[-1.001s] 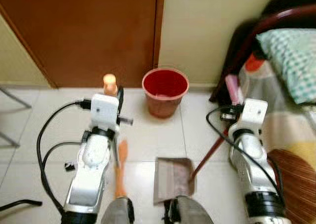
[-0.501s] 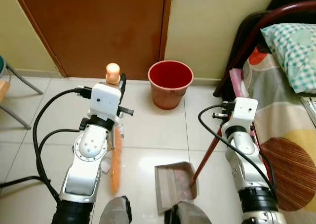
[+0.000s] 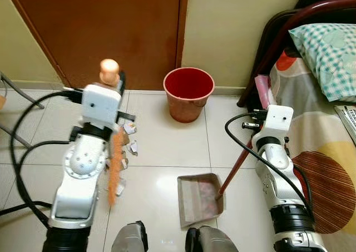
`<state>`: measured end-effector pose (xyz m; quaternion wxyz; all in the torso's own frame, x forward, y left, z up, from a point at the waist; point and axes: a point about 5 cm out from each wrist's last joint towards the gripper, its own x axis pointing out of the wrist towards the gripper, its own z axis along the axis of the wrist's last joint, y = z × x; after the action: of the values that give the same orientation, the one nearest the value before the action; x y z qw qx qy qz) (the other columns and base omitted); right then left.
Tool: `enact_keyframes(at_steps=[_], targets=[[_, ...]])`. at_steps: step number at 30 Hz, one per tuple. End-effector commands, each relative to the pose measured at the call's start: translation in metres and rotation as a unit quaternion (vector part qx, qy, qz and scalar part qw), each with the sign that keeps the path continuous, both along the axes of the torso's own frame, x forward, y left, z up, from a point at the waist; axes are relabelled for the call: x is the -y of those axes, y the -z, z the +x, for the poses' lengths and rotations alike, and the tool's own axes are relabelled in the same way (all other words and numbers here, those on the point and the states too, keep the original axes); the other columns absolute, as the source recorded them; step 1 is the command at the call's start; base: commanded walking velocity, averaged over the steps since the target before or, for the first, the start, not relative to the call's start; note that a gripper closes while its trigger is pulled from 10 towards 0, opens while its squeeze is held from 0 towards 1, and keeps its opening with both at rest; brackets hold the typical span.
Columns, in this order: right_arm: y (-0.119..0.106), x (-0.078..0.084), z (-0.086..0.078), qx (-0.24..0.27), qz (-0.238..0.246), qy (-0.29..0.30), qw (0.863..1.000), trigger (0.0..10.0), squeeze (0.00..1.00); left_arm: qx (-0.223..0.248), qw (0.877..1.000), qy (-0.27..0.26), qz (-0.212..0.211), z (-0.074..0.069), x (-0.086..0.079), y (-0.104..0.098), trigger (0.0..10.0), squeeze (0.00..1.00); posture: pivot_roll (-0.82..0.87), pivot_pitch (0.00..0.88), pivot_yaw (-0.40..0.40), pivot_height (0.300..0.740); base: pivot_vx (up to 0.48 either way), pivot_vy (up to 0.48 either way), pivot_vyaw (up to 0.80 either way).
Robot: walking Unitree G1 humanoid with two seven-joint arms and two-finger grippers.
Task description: Sweep floor
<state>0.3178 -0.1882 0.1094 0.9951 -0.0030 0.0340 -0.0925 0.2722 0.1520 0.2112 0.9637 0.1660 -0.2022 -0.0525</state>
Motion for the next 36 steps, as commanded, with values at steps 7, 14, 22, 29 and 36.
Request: enact_keyframes(at_steps=[7,14,22,29,36], targets=[[-0.002,-0.001,0.003,0.005,-0.001,0.007,1.000,10.0,0.00,0.009,0.998,-0.068,0.008,-0.017,-0.026,-0.004,10.0,0.00,0.04,0.193,-0.046,0.740,0.000,0.000,0.00],[0.001,-0.006,0.004,0.001,0.044,0.003,0.999,10.0,0.00,-0.053,0.995,-0.078,-0.028,-0.019,-0.024,0.030,10.0,0.00,0.02,0.184,-0.049,0.740,0.000,0.000,0.00],[0.018,0.006,-0.016,-0.112,0.026,0.006,0.993,10.0,0.00,-0.086,0.995,-0.033,-0.047,-0.008,-0.001,0.048,10.0,0.00,0.00,0.169,-0.048,0.740,0.000,0.000,0.00],[0.013,0.019,-0.049,-0.189,0.021,-0.058,0.980,10.0,0.00,-0.091,0.994,-0.027,-0.055,-0.003,0.003,0.050,10.0,0.00,-0.02,0.169,-0.057,0.740,0.000,0.000,0.00],[0.007,0.029,-0.069,-0.243,0.009,-0.093,0.966,10.0,0.00,-0.096,0.993,-0.027,-0.070,0.000,0.005,0.054,10.0,0.00,-0.03,0.169,-0.065,0.740,0.000,0.000,0.00]])
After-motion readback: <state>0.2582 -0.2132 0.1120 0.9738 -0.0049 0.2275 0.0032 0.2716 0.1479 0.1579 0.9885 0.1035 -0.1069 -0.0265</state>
